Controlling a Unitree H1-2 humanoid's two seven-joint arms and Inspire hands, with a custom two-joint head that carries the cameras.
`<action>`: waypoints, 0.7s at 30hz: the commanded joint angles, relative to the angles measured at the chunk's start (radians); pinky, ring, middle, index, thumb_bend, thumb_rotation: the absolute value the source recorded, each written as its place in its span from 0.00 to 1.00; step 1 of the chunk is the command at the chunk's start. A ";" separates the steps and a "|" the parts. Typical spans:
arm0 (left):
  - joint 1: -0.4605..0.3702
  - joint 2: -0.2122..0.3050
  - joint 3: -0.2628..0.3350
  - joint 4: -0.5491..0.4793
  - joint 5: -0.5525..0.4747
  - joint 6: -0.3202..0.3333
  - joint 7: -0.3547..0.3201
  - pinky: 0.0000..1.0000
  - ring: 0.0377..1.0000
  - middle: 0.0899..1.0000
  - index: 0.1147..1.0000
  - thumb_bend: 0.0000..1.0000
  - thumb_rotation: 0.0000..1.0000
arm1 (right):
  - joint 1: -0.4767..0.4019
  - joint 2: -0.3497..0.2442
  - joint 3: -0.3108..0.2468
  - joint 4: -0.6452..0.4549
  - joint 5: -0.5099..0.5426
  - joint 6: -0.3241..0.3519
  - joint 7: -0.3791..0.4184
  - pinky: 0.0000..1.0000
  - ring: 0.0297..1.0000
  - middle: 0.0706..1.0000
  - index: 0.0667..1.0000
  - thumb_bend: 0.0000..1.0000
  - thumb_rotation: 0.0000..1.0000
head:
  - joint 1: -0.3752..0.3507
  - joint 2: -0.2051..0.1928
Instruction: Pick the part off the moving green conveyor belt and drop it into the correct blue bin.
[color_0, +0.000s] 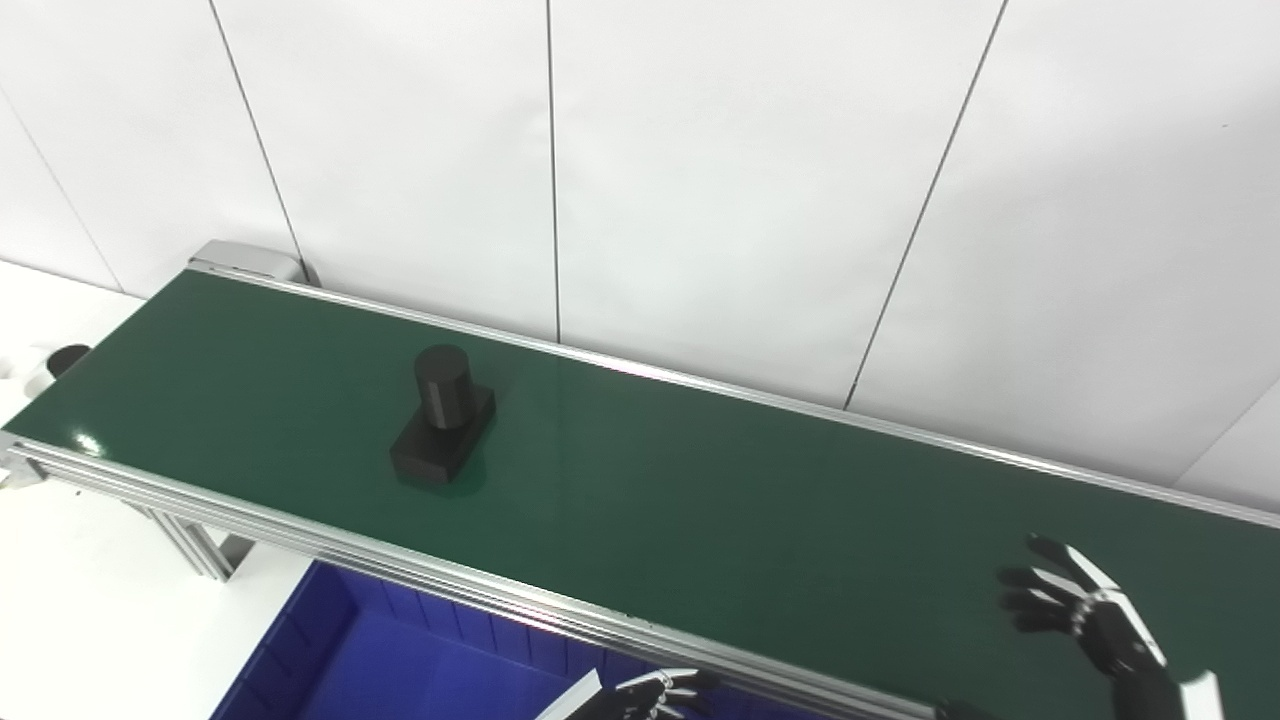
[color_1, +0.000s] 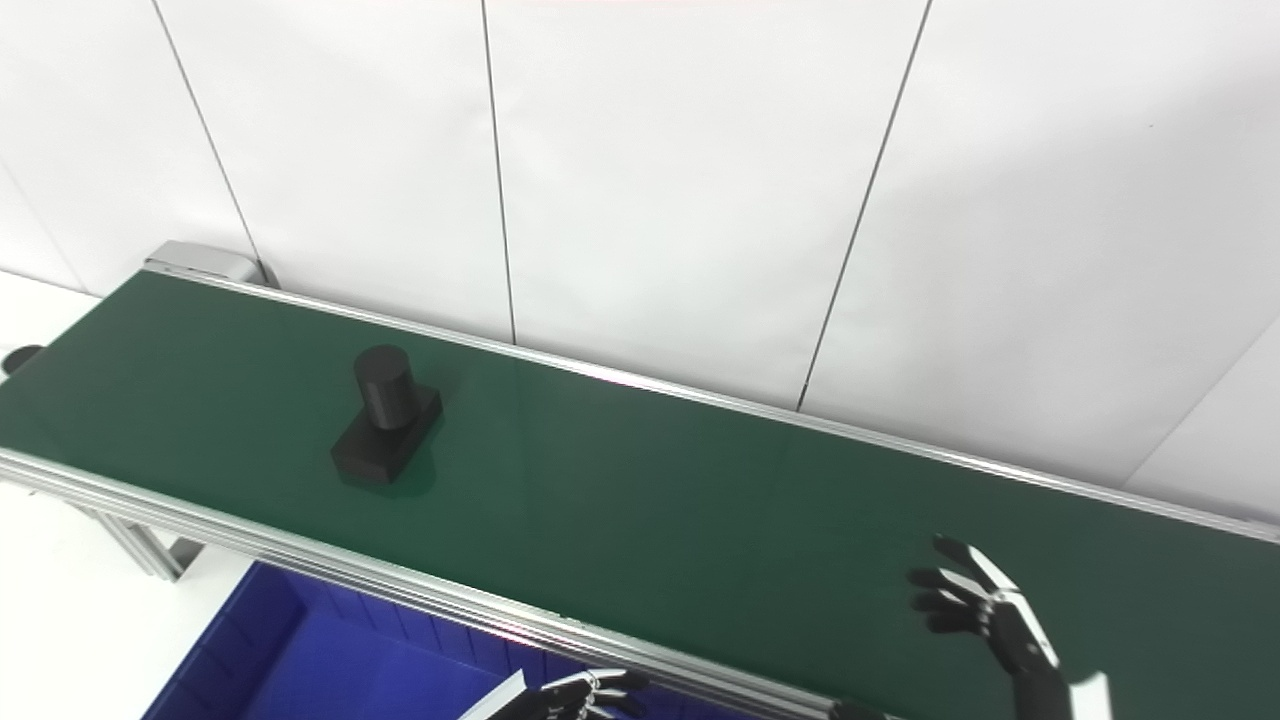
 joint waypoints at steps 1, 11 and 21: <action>-0.003 0.010 0.008 -0.024 -0.008 -0.036 -0.007 0.62 0.70 0.79 0.85 0.94 0.21 | -0.038 0.011 0.000 -0.026 -0.018 0.043 0.024 0.57 0.64 0.70 0.82 0.81 0.38 | -0.014 0.006; 0.010 0.012 0.037 -0.039 -0.028 -0.036 -0.046 0.60 0.70 0.80 0.86 0.97 0.24 | -0.151 0.081 0.030 -0.025 -0.107 0.160 0.059 0.61 0.68 0.74 0.84 0.77 0.36 | -0.096 0.034; 0.021 0.018 0.058 -0.063 -0.034 -0.036 -0.076 0.61 0.71 0.80 0.86 0.98 0.27 | -0.272 0.133 0.055 0.037 -0.214 0.267 0.062 0.60 0.68 0.73 0.84 0.80 0.43 | -0.176 0.070</action>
